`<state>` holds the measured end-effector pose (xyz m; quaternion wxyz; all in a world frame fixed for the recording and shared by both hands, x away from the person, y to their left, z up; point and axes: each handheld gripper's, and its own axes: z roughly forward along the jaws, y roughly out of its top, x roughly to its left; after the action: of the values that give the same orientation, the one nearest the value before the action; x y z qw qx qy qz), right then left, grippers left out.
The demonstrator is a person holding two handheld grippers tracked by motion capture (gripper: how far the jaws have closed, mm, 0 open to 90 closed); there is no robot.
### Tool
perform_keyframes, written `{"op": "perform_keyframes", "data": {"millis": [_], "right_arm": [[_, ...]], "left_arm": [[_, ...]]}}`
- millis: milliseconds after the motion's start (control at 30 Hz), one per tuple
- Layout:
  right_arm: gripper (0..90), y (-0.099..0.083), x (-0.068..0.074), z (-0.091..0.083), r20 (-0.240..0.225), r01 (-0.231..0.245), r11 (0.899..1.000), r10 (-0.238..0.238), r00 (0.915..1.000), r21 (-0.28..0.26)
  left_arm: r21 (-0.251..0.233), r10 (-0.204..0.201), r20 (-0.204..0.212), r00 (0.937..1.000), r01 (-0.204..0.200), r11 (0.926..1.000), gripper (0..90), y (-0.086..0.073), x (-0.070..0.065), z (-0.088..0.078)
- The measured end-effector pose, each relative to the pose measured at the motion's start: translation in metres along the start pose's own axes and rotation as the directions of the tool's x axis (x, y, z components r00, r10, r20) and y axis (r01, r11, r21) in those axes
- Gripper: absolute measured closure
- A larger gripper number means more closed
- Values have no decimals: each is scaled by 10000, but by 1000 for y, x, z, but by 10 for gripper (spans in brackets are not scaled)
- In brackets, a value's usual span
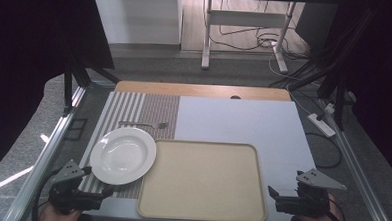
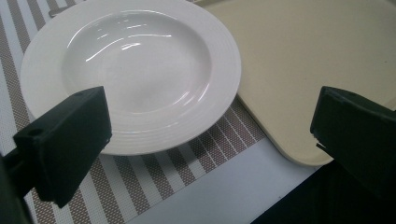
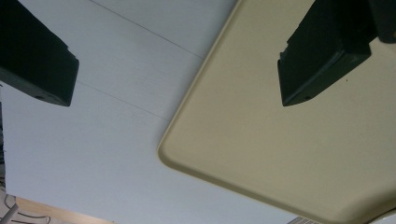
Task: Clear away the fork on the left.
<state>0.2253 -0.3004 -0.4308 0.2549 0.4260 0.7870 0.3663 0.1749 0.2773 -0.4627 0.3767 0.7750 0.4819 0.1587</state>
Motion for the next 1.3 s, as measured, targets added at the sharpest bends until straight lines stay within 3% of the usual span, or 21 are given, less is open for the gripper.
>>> {"op": "perform_keyframes", "data": {"millis": [133, 400, 733, 1000, 1133, 1300], "right_arm": [[0, 0, 1, 0, -1, 124, 9999, -124, 9999, 85], [0, 1, 0, 2, 3, 24, 9998, -24, 10000, 201], [0, 0, 0, 1, -18, -38, 9998, 38, 10000, 204], [0, 0, -4, 1, -3, -403, 9991, 403, 9992, 148], [0, 0, -3, 2, -11, -321, 9993, 321, 9995, 209], [0, 1, -2, 2, 22, -274, 9992, 273, 9996, 294]], "left_arm": [[63, -95, -39, 9999, 96, 9999, 0, 0, 1, 1], [-69, -569, 291, 9980, 571, 9983, 3, -1, 7, -1], [-88, -671, 383, 9970, 674, 9977, 5, -1, 9, -1], [0, -487, 296, 9984, 487, 9988, 0, 0, 6, 0], [-164, -501, 370, 9981, 507, 9986, 0, 2, 7, 0], [-157, -158, 219, 9996, 161, 9997, 0, 7, 6, 2]]}}
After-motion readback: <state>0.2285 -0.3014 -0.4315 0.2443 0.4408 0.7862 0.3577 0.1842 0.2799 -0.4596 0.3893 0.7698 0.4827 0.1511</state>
